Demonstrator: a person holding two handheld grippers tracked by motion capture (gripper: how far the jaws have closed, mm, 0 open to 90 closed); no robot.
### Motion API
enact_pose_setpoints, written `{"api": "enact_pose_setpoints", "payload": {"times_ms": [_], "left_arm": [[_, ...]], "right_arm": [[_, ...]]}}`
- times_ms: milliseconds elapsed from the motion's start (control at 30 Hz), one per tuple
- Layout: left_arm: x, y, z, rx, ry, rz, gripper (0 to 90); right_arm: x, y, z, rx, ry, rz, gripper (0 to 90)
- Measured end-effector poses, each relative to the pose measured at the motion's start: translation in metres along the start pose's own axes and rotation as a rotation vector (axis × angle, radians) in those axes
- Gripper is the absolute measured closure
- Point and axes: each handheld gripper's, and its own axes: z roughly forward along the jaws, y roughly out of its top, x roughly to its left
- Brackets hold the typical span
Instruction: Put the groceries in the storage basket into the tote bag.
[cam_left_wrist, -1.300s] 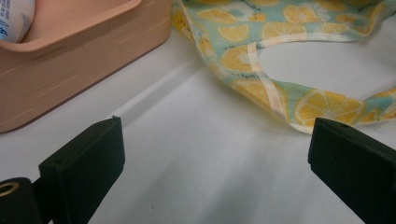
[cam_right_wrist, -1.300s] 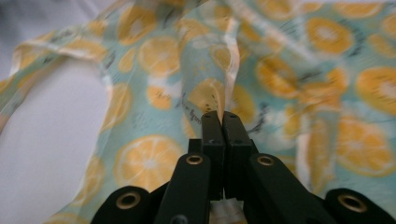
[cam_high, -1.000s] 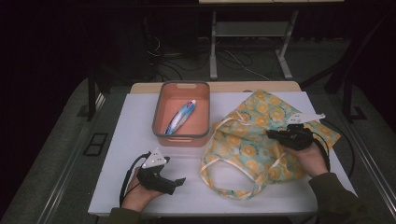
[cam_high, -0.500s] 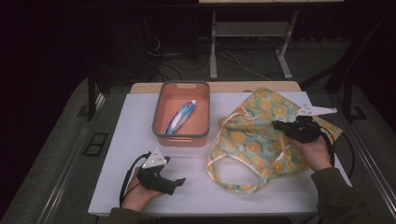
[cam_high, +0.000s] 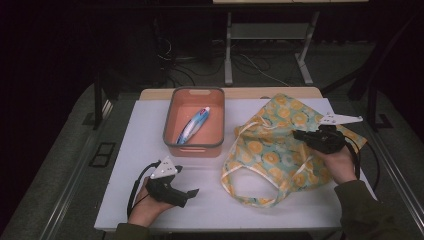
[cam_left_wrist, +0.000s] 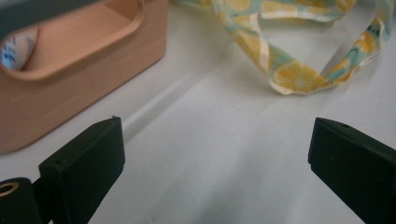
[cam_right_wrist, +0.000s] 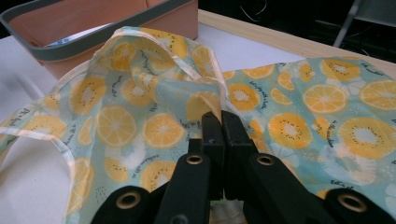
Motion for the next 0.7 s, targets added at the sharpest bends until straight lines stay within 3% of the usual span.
{"api": "enact_pose_setpoints", "payload": {"times_ms": [233, 400, 700], "left_arm": [[-0.001, 0.025, -0.01, -0.04, -0.05, -0.016, 0.0], [0.003, 0.048, -0.013, -0.057, -0.061, -0.007, 0.0], [0.027, 0.09, -0.001, -0.049, -0.027, 0.005, 0.0]], "right_arm": [[0.001, 0.001, 0.001, -0.001, 0.014, -0.003, 89.2], [0.001, 0.0, 0.002, 0.001, 0.017, -0.008, 89.2], [0.002, 0.0, 0.002, 0.004, 0.021, -0.01, 89.2]]}}
